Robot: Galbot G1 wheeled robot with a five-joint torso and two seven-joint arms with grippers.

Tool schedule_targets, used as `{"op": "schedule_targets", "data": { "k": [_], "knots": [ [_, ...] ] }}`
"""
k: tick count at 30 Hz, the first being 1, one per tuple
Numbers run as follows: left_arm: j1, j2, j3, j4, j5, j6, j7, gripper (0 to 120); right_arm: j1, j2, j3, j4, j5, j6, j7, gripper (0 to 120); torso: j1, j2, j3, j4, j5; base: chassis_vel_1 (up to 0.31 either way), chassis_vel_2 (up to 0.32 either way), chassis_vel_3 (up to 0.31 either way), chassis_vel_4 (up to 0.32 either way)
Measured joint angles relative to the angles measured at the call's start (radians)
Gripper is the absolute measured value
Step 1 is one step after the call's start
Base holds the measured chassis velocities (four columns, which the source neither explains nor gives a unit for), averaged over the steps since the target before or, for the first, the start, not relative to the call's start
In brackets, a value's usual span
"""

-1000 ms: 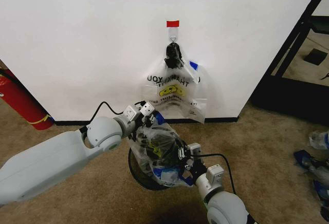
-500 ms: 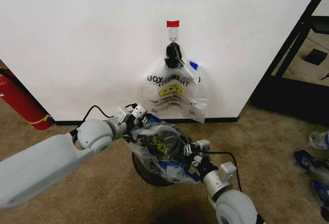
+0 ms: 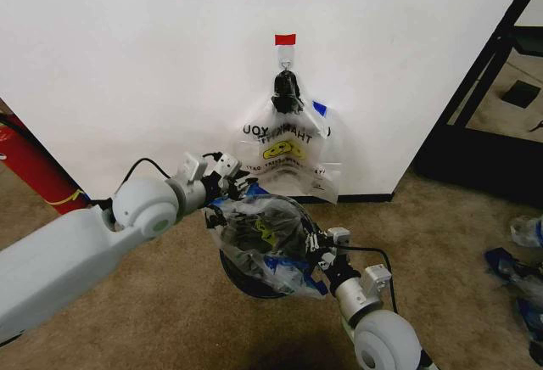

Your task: Pick up the garbage bag from the wall and place it over the trash bin.

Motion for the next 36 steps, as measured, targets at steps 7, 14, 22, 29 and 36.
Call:
{"op": "schedule_targets", "data": {
  "k": [7,14,22,29,36],
  "knots": [
    [0.098,-0.014,-0.154,-0.055,-0.134,0.014,-0.121,71,-0.002,0.018,0.002,-0.007,0.004,0.003,0.017,1,0.0,0.0,0.0,0.0001,-0.0003,0.0,0.0,0.0,0.0],
    [0.387,-0.041,-0.331,-0.268,-0.18,-0.072,-0.307,97,0.021,0.107,0.031,-0.027,0.072,0.012,0.092,1,0.0,0.0,0.0,0.0007,-0.0002,0.0,0.0,0.0,0.0],
    [0.559,-0.102,-0.332,-0.416,-0.199,-0.094,-0.413,100,0.038,0.142,0.061,-0.05,0.026,0.02,0.106,1,0.0,0.0,0.0,-0.0002,-0.0001,0.0,0.0,0.0,0.0],
    [0.611,-0.108,-0.305,-0.434,-0.159,-0.088,-0.374,96,0.045,0.145,0.074,-0.064,0.0,0.022,0.106,1,0.0,0.0,0.0,0.0,-0.0002,0.0,0.0,0.0,0.0],
    [0.551,-0.024,-0.212,-0.427,0.149,-0.046,-0.116,95,0.044,0.119,0.059,-0.063,-0.019,0.014,0.101,1,0.0,0.0,0.0,-0.0002,0.0,0.0,0.0,0.0,0.0]
  ]
}}
